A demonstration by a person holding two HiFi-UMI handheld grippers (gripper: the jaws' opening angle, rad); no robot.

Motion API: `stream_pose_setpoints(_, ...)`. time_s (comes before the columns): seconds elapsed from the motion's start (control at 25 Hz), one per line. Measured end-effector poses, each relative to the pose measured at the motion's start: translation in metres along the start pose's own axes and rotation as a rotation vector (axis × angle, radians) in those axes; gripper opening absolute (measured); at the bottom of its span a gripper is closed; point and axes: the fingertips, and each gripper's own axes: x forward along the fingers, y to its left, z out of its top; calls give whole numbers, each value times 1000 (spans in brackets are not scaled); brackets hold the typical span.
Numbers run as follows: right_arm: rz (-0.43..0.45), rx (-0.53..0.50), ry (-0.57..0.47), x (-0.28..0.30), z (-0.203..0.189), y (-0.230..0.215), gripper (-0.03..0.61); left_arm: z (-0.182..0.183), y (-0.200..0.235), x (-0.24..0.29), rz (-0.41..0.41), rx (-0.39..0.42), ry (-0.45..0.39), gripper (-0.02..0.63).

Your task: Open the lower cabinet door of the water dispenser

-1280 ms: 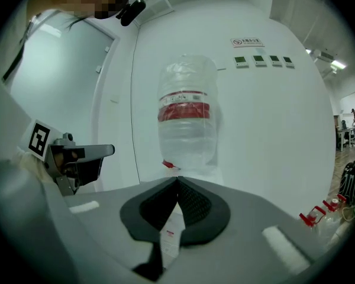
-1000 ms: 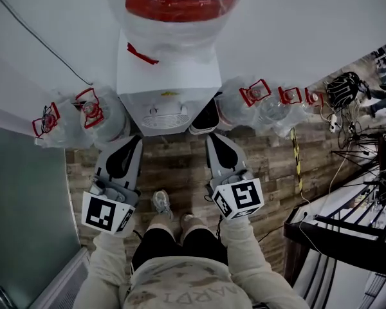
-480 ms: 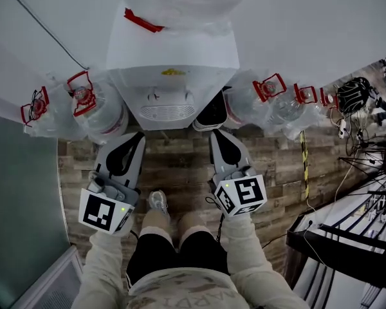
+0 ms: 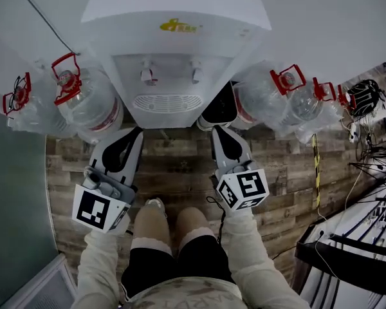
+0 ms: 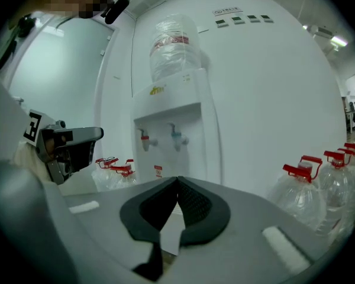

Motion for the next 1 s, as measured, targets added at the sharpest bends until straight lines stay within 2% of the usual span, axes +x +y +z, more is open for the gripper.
stream_pose_setpoints(0.36,2,-13,-46,33,-115,-33,11,-119,-3,3,-6,52,-21,3)
stream_pose_setpoints(0.56,1,-7,-60,45,-166,-47,11,-168,-8,-5,-8,83,-27,3)
stream_pose_setpoints(0.76,18,58,-57,56,-196,-58,14,-185,-7,-17,10,92,-35,3)
stream_pose_setpoints(1.0,21,47,-3,86,-217,-77,80,-187,-1,-25,21,94,-35,3)
